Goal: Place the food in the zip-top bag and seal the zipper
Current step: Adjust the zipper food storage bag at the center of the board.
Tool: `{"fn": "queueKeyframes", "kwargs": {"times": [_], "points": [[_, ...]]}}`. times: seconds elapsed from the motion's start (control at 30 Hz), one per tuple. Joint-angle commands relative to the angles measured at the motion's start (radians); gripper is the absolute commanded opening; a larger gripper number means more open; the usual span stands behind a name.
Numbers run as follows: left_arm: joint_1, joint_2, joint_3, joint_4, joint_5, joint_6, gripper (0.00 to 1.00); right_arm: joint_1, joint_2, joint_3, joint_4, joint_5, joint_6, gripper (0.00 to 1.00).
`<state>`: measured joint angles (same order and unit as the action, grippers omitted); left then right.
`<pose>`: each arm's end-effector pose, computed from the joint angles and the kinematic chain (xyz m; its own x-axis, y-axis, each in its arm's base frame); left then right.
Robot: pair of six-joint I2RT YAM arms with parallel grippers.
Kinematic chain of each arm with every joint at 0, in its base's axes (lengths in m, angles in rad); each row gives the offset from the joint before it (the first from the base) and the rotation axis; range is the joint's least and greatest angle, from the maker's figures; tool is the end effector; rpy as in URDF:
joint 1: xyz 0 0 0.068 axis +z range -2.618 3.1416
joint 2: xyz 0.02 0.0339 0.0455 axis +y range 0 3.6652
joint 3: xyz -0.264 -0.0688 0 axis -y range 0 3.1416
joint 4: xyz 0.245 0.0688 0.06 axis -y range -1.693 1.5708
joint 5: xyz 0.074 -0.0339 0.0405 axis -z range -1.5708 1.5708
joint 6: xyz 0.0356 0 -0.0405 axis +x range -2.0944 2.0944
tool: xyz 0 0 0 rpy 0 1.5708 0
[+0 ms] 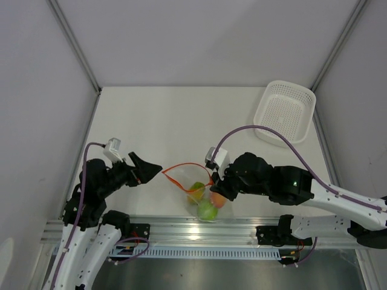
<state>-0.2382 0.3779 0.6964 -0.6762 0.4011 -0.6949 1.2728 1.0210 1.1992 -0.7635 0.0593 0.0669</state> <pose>0.0828 -0.0344 0.3072 -0.6280 -0.4541 -0.6320 0.2220 0.6738 -0.7048 0.0619 0.1942 0.3806 -0.2247 -0.5042 -0.8339 -0.9268 0.3749 0.0231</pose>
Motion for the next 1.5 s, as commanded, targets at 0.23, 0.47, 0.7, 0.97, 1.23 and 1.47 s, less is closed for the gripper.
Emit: {"fn": "queueKeyframes", "kwargs": {"times": [0.23, 0.47, 0.7, 0.97, 1.23, 1.47], "points": [[-0.003, 0.151, -0.081, 0.073, 0.137, -0.345, 0.99, 0.016, -0.041, -0.036, -0.028, -0.004, 0.005, 0.0], [-0.003, 0.079, -0.129, 0.03, 0.111, -0.518, 0.99, 0.037, -0.039, -0.053, -0.02, 0.028, 0.005, 0.0], [-0.003, 0.068, -0.204, 0.063, 0.151, -0.753, 0.97, 0.057, -0.035, -0.058, -0.023, 0.053, 0.008, 0.0], [-0.003, 0.075, -0.193, 0.053, 0.107, -0.874, 0.96, 0.076, -0.032, -0.087, -0.019, 0.065, 0.008, 0.0], [-0.003, 0.119, -0.17, 0.049, 0.134, -0.939, 0.95, 0.102, 0.008, -0.089, -0.022, 0.1, 0.002, 0.0], [-0.003, 0.15, -0.129, 0.052, 0.139, -0.93, 0.83, 0.125, 0.03, -0.089, -0.008, 0.125, -0.001, 0.0]]}}
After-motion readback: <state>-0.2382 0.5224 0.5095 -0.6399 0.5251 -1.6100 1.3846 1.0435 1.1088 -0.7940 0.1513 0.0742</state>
